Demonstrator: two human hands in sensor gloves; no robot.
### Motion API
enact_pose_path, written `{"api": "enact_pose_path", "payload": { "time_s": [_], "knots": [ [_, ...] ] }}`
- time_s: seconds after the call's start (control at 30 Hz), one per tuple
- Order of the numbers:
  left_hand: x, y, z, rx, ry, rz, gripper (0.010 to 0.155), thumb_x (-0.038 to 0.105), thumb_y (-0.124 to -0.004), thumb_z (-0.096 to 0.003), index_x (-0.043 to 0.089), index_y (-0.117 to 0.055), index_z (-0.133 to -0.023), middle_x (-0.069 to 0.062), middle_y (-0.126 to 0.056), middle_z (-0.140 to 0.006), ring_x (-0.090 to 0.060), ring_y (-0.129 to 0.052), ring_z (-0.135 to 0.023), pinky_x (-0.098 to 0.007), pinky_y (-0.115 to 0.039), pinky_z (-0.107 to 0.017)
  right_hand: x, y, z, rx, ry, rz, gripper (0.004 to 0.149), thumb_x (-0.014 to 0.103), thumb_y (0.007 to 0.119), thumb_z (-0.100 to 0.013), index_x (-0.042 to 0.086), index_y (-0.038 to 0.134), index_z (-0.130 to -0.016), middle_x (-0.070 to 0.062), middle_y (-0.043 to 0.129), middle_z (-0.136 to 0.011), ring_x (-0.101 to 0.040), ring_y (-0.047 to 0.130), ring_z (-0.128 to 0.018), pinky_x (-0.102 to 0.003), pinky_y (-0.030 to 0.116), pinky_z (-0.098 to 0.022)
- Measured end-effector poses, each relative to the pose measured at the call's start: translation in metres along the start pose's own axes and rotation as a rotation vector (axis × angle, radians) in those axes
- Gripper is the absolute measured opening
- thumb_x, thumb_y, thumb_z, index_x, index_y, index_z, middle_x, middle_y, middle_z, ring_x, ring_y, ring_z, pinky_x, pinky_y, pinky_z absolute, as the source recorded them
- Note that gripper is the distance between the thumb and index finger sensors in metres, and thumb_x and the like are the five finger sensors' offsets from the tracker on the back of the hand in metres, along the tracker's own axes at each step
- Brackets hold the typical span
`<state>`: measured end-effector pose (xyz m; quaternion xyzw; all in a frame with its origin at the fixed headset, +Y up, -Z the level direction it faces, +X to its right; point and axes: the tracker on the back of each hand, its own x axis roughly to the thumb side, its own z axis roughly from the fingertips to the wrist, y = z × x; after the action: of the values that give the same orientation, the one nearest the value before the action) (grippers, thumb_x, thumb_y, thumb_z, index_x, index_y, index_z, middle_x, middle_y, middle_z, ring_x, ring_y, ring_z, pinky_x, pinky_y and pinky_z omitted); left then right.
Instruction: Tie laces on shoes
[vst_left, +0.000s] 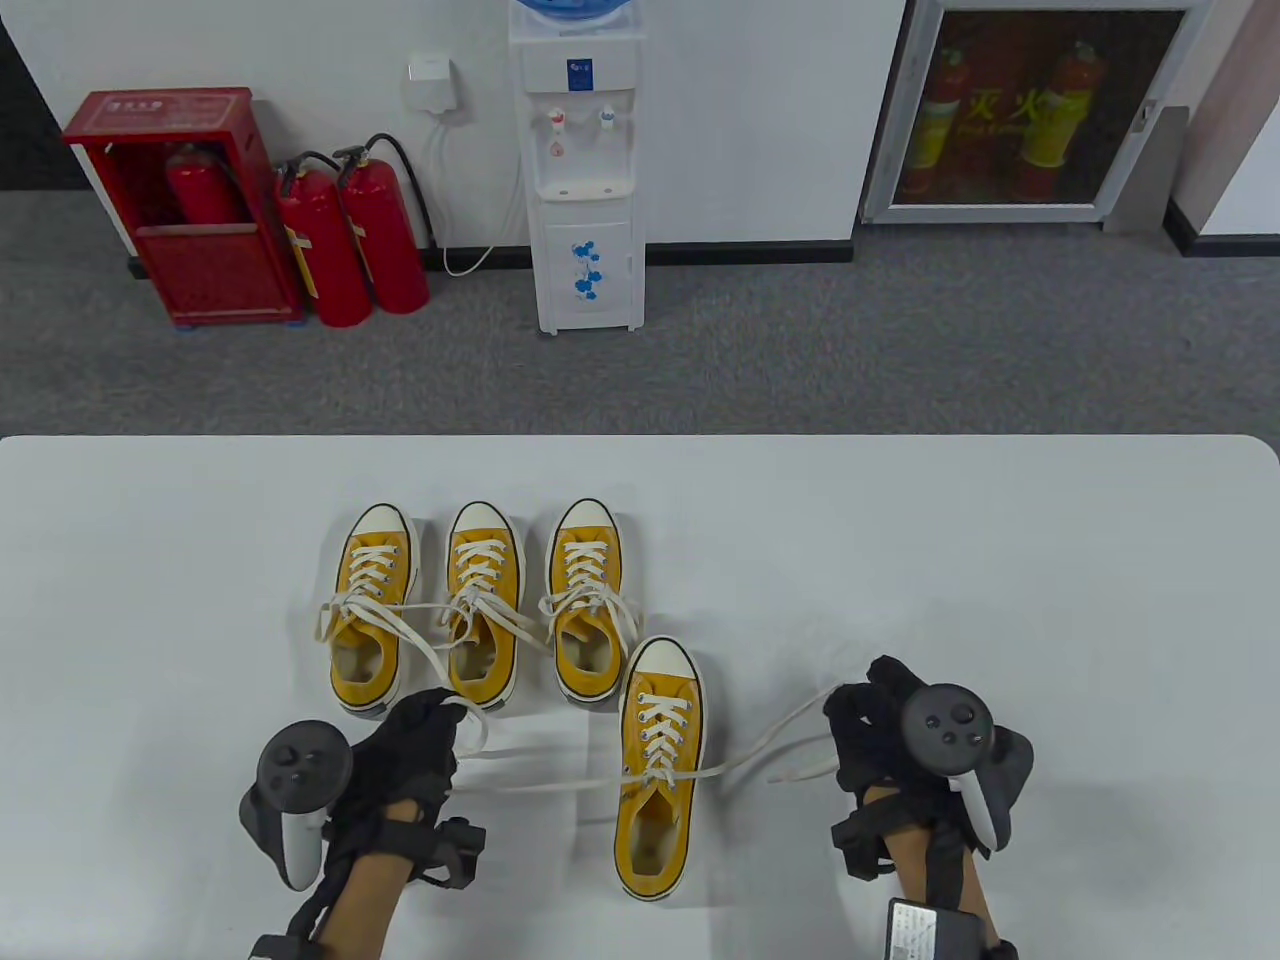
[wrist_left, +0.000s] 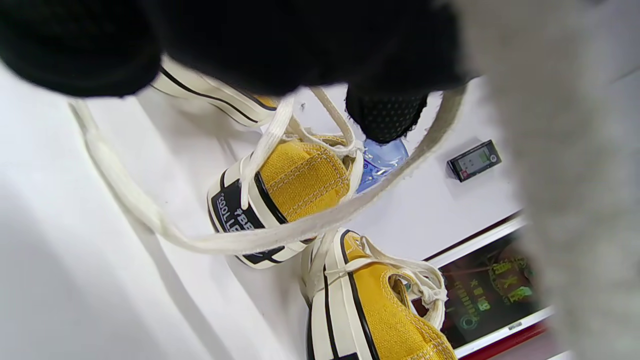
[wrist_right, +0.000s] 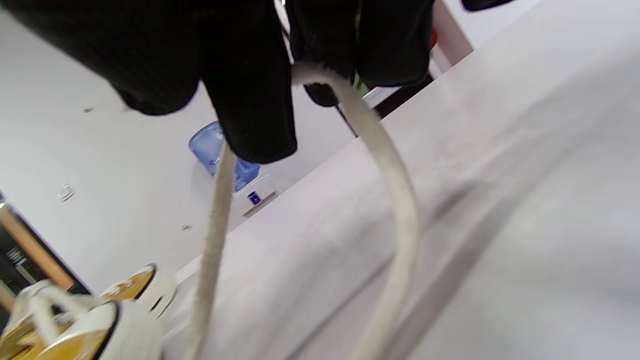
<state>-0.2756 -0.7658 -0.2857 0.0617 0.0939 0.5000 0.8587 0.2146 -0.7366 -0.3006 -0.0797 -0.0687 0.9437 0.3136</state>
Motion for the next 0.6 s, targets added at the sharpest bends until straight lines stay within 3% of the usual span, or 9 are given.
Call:
{"api": "enact_pose_path", "payload": {
  "time_s": [0.17,0.37,0.6],
  "knots": [
    [0.000,-0.001,0.000,-0.005,-0.005,-0.011,0.040,0.045,-0.079,-0.0478,0.027,-0.092,-0.080,0.013,-0.100,-0.019,-0.015,-0.099,-0.002,-0.048,-0.091,-0.026,0.017,0.016,0.006,0.056,-0.074,0.059,0.048,0.045,0.080,-0.045,0.022,0.090,-0.086,-0.009,0.058,-0.110,-0.044,0.058,-0.102,-0.074,0.033,-0.070],
    [0.002,-0.002,0.000,-0.010,-0.007,-0.012,0.040,0.045,-0.079,-0.0477,0.026,-0.092,-0.080,0.013,-0.100,-0.019,-0.015,-0.099,-0.002,-0.048,-0.091,-0.026,0.037,0.048,0.015,0.222,-0.155,0.208,0.055,0.040,0.081,-0.045,0.025,0.076,-0.098,-0.008,0.039,-0.115,-0.046,0.040,-0.108,-0.076,0.022,-0.069],
    [0.003,-0.003,0.001,-0.012,-0.011,-0.015,0.040,0.045,-0.079,-0.0477,0.026,-0.092,-0.080,0.013,-0.100,-0.019,-0.015,-0.099,-0.002,-0.048,-0.091,-0.026,0.055,0.063,0.026,0.320,-0.216,0.246,0.061,0.039,0.085,-0.043,0.026,0.071,-0.101,-0.006,0.031,-0.117,-0.046,0.030,-0.109,-0.076,0.016,-0.068]
  ]
}}
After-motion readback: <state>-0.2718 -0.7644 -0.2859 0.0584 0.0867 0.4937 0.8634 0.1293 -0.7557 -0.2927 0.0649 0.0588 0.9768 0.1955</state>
